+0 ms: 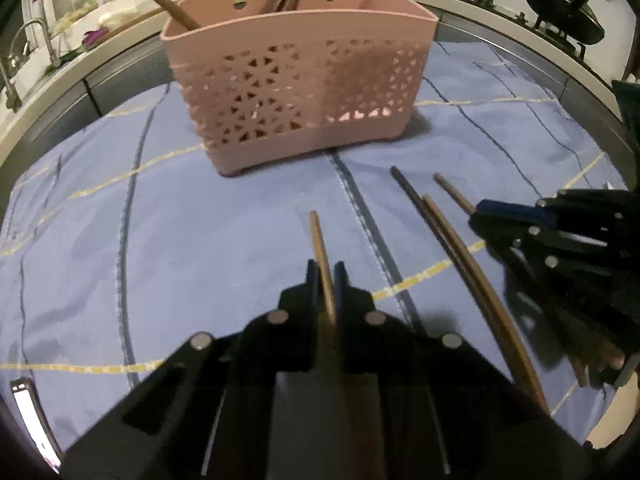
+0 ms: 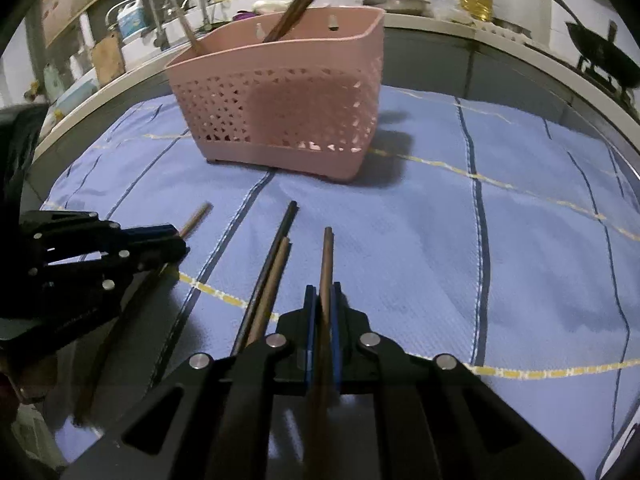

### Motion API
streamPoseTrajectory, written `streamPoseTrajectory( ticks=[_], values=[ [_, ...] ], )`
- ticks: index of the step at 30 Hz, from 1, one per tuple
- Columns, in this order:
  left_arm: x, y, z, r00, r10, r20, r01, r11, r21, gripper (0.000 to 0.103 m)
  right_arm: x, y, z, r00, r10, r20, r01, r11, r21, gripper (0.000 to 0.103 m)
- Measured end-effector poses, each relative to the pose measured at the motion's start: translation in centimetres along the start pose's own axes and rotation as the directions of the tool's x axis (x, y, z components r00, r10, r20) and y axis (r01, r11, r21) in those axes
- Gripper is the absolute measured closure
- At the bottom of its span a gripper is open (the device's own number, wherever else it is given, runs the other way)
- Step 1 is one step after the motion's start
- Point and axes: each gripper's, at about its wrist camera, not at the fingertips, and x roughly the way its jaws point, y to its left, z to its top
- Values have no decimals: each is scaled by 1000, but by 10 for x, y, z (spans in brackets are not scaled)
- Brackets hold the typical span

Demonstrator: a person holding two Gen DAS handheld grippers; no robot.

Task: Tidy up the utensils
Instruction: 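Lift both held chopsticks and carry them over the pink basket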

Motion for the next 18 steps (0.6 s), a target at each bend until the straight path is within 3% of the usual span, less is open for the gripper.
streamPoseTrajectory(
  ticks=[3,7,11,15,18],
  values=[
    [-7,-5,-1,1000,-30,4,30,1000,4,97,-7,0,-2,1000,23,10,-23,1000,14,97],
    [-46,-7,2,993,-59,105,59,998,6,98,-46,3,1,989,47,141,-51,998,25,97],
    [-95,-1,9,970,-90,224,96,995,-14,98,-98,11,5,948,56,314,-61,998,7,97],
    [-143,9,7,936,-109,335,125,992,-29,98,-133,18,6,904,65,423,-72,997,0,97],
    [-157,15,-2,926,-113,360,138,989,-46,98,-146,19,3,879,62,472,-78,997,15,97]
  ],
)
